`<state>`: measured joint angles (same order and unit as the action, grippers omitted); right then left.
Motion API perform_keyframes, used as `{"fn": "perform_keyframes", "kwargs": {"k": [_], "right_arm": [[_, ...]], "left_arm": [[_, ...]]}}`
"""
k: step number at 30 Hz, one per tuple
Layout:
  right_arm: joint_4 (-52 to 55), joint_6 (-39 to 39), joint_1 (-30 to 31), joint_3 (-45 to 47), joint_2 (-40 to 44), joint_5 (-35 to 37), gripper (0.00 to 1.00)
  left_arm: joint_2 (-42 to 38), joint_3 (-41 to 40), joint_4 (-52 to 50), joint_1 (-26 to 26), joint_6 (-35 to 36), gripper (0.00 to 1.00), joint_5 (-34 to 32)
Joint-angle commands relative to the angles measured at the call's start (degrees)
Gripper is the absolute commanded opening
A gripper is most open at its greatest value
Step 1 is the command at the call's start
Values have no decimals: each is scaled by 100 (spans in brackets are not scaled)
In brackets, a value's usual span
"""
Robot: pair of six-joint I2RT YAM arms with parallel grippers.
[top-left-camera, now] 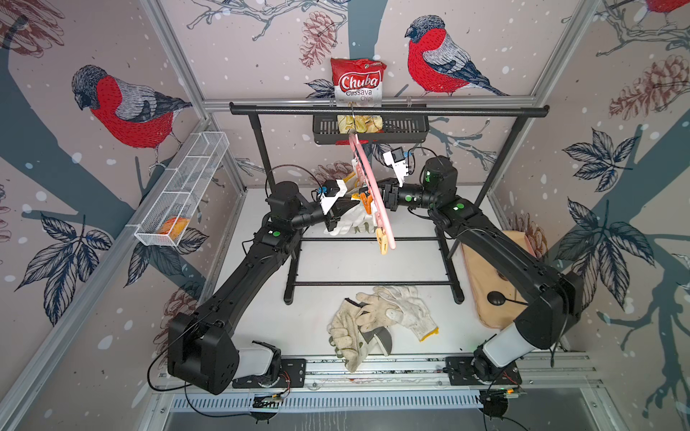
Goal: Clip the gloves onto a hanger to dry
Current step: Clamp the glove onto the hanger.
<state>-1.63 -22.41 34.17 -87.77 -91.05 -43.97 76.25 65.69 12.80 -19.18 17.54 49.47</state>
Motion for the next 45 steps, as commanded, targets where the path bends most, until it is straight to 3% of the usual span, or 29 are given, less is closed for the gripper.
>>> {"fn": "perform_keyframes", "kwargs": {"k": [1, 11, 13, 16, 20, 25, 31, 33, 36, 40, 41, 45], "right_arm": [[-88, 41, 2, -10, 42, 102, 44], [226, 217, 2, -120, 72, 396, 68], [367, 273, 2, -172, 89, 529, 71], [609, 373, -7, -186, 153, 800, 75], [911, 481, -16, -120, 284, 1200, 81], [1191, 528, -31, -15, 465, 1731, 84], [1769, 533, -42, 106, 672, 2958, 85], [1907, 479, -59, 205, 776, 3396, 84], [2175, 279, -159, 297, 903, 3936, 84], [2385, -149, -313, 589, 1249, 4500, 84], [2395, -263, -350, 714, 1379, 4576, 84], [2379, -709, -417, 1340, 2050, 4746, 83]], "left_arm": [[-63, -7, 255, 8, -14, 0, 82], [-226, -245, 452, 9, -74, 0, -268], [-310, -370, 584, 15, -94, 6, -448], [-486, -602, 854, 11, -140, 24, -797], [-690, -819, 1079, 28, -193, 35, -1167], [-976, -1128, 1334, 89, -396, 39, -1434], [-1535, -1526, 1683, 112, -706, 42, -2152], [-1766, -1647, 1752, 115, -890, 48, -2463], [-2136, -1781, 1705, 113, -1262, 75, -2899], [-2614, -1818, 1300, 114, -1606, 87, -3191], [-2739, -1867, 1259, 108, -1770, 98, -3284], [-3275, -2113, 1206, 109, -2467, 100, -3705]]}}
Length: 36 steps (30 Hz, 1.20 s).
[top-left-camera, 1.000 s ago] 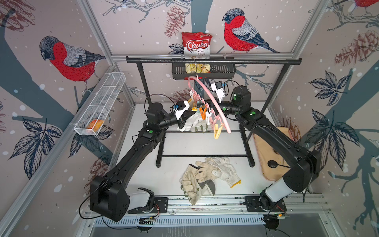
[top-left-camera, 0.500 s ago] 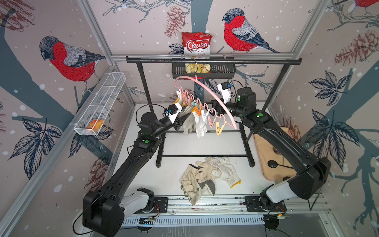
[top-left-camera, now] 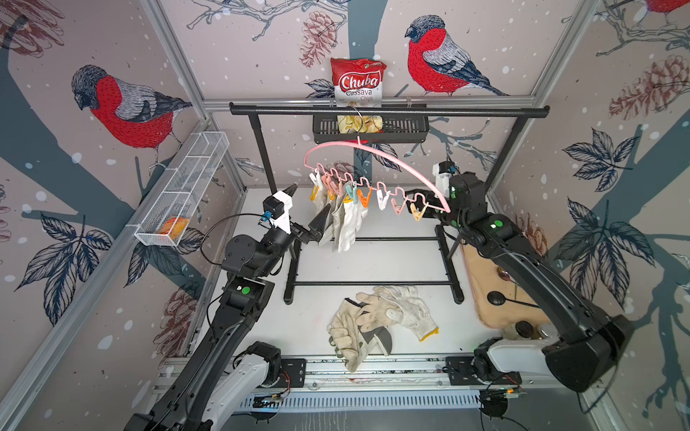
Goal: Clip the gloves onto a hanger to dry
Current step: Clamp the glove onto the hanger, then pick up the glove from the center of the board.
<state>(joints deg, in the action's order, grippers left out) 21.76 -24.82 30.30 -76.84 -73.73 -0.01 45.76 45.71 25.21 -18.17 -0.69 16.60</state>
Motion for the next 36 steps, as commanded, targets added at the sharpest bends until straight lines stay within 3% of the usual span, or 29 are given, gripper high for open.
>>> {"fn": "perform_keyframes", "kwargs": {"k": [1, 3, 7, 10, 17, 21, 26, 31, 36], "right_arm": [[30, -614, -42, 455, 542, 356, 82], [1, -893, -50, 881, 951, 355, 80], [14, -1403, -37, 1761, 1749, 166, 75], [162, -1704, 9, 2288, 2248, 45, 71], [413, -2416, 245, 3315, 2931, -33, 67], [471, -2626, 190, 3485, 3033, 195, 67], [1234, -2736, -195, 3290, 2459, 255, 65], [1112, -2960, -804, 3594, 2560, -187, 68], [1074, -2888, -1717, 3867, 2877, -778, 68]], "left_arm": [[-386, -227, 9, 10, -884, 100, -516], [-661, -476, 64, 11, -1229, 100, -470], [-1018, -777, -380, 7, -1253, 100, 417], [-1197, -920, -1189, -94, -744, 92, 1078], [-1798, -1267, -2994, -829, 1123, 77, 1493], [-1701, -1232, -3617, -1621, 1616, 71, 831], [-1255, -1164, -3692, -2668, 1662, 53, -268], [-552, -1022, -3804, -4158, 2440, 57, -1562], [904, -502, -3876, -5445, 2654, 69, -2430]]}}
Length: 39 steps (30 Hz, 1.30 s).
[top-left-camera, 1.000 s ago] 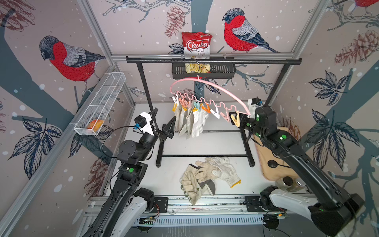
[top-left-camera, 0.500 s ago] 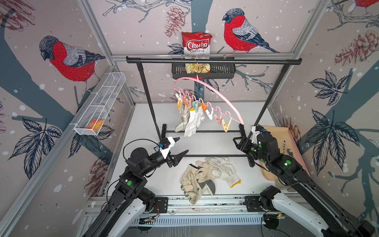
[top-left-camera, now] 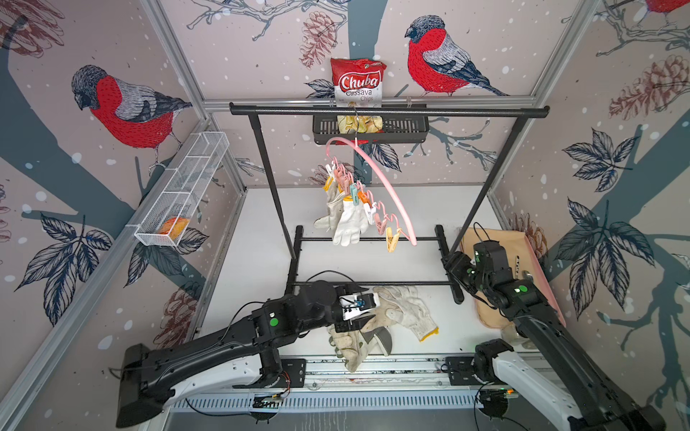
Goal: Clip the gloves onto a hanger to dry
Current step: Pick up the glove from the center of the board.
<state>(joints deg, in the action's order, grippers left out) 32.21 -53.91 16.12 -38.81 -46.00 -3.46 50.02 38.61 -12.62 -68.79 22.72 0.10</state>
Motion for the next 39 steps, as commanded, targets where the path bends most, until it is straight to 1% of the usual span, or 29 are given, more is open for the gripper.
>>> {"fn": "perform_keyframes", "kwargs": {"k": [1, 3, 5, 10, 11, 12, 15, 16, 17, 21, 26, 32, 34, 39], "right_arm": [[40, 96, -480, 83, 145, -537, 68], [87, 253, -813, 93, 184, -746, 68], [149, 425, -1158, 93, 196, -951, 68], [225, 710, -1765, 119, 299, -1363, 67], [227, 724, -1845, 140, 321, -1438, 67], [226, 724, -1910, 161, 340, -1506, 67], [140, 747, -2048, 224, 350, -1663, 67], [130, 758, -2082, 233, 355, -1674, 67], [111, 763, -2115, 241, 359, -1692, 67], [2, 812, -2281, 294, 349, -1860, 67], [-47, 925, -2507, 377, 358, -2100, 67], [-141, 903, -2516, 452, 364, -2190, 67], [-213, 858, -2517, 488, 355, -2228, 67], [-329, 830, -2517, 513, 299, -2227, 67]], "left_arm": [[840, 342, -132, -615, 402, 71, -913], [1562, 579, -135, -1000, 545, 74, -1129], [2272, 856, -124, -1238, 691, 74, -1174], [3581, 1511, -12, -1376, 929, 74, -1304], [3792, 1612, 0, -1386, 1005, 72, -1262], [3950, 1718, -29, -1390, 1076, 68, -1183], [4512, 2127, -205, -1380, 1091, 51, -930], [4675, 2210, -221, -1376, 1127, 47, -825], [4821, 2245, -185, -1380, 1135, 46, -755], [5153, 2221, 130, -1382, 1188, 46, -800], [5525, 2258, 508, -1376, 1433, 47, -1302], [5855, 2293, 1128, -1375, 1670, 48, -1846], [5887, 2275, 1228, -1371, 1760, 48, -1845], [5952, 2277, 1268, -1359, 2010, 47, -1550]]}}
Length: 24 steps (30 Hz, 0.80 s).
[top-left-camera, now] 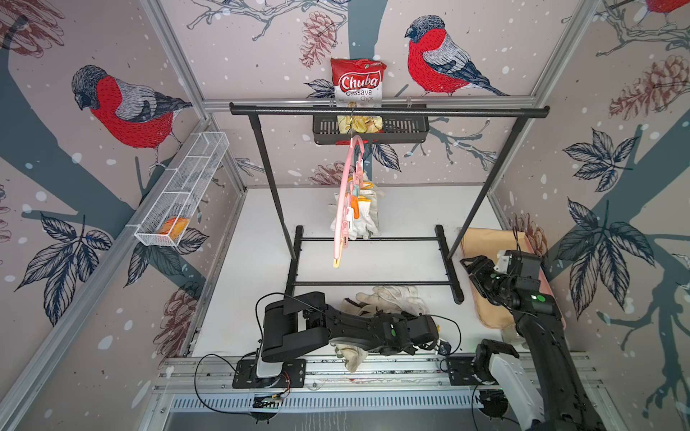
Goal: Clip the gloves onto a hanger to dry
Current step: Pick up the glove from the center of the board.
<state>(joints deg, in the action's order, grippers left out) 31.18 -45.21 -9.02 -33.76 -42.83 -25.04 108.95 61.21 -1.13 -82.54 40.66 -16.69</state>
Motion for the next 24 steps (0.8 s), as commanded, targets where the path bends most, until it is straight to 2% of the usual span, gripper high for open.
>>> {"fn": "perform_keyframes", "kwargs": {"k": [1, 4, 7, 12, 14, 19, 24], "right_arm": [[-251, -47, -4, 10, -28, -55, 67], [-294, -58, -12, 19, -75, -51, 67], [-296, -41, -13, 1, -94, -29, 67], [-203, 34, -11, -80, -120, 33, 66], [-141, 71, -12, -137, -128, 50, 66], [-102, 91, -12, -256, -155, 78, 66], [-147, 23, -21, -340, -168, 44, 66]], "left_arm": [[77, 17, 80, 11, 254, 47, 224], [84, -8, 42, 21, 324, 45, 490], [113, 2, 21, 21, 328, 39, 759], [274, 230, -124, 35, 113, 8, 1059], [233, 198, 54, 53, -82, 3, 1079], [-142, 20, 512, 274, -689, 0, 1112], [-776, -253, 794, 575, -990, 0, 1011]]}}
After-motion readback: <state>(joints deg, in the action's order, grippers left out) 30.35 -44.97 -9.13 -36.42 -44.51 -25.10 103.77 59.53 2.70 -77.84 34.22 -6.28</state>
